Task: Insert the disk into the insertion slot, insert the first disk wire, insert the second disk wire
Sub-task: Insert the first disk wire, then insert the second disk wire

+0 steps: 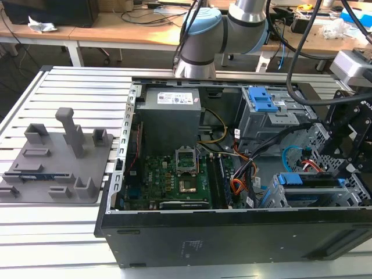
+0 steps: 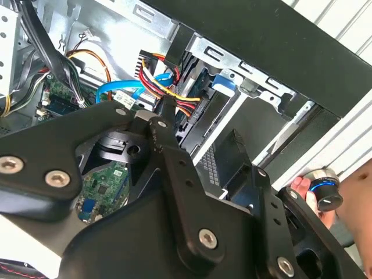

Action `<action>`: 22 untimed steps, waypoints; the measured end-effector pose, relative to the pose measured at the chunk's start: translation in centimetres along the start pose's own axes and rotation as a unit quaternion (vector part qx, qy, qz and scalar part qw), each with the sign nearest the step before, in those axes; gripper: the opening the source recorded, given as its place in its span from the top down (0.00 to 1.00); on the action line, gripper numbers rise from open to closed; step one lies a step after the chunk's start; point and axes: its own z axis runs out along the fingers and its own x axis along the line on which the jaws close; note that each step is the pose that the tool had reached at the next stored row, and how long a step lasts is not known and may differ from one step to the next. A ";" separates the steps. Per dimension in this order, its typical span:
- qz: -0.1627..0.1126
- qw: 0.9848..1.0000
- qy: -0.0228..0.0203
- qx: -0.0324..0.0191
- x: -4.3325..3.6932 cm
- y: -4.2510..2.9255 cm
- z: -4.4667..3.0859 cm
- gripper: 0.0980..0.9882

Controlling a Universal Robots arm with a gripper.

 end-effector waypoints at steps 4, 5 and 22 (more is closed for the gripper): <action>0.000 1.000 0.000 0.000 0.00 0.00 0.00 0.50; 0.000 1.000 0.000 0.000 0.00 0.00 0.00 0.50; 0.007 0.997 0.047 0.060 -3.28 2.34 -0.04 0.50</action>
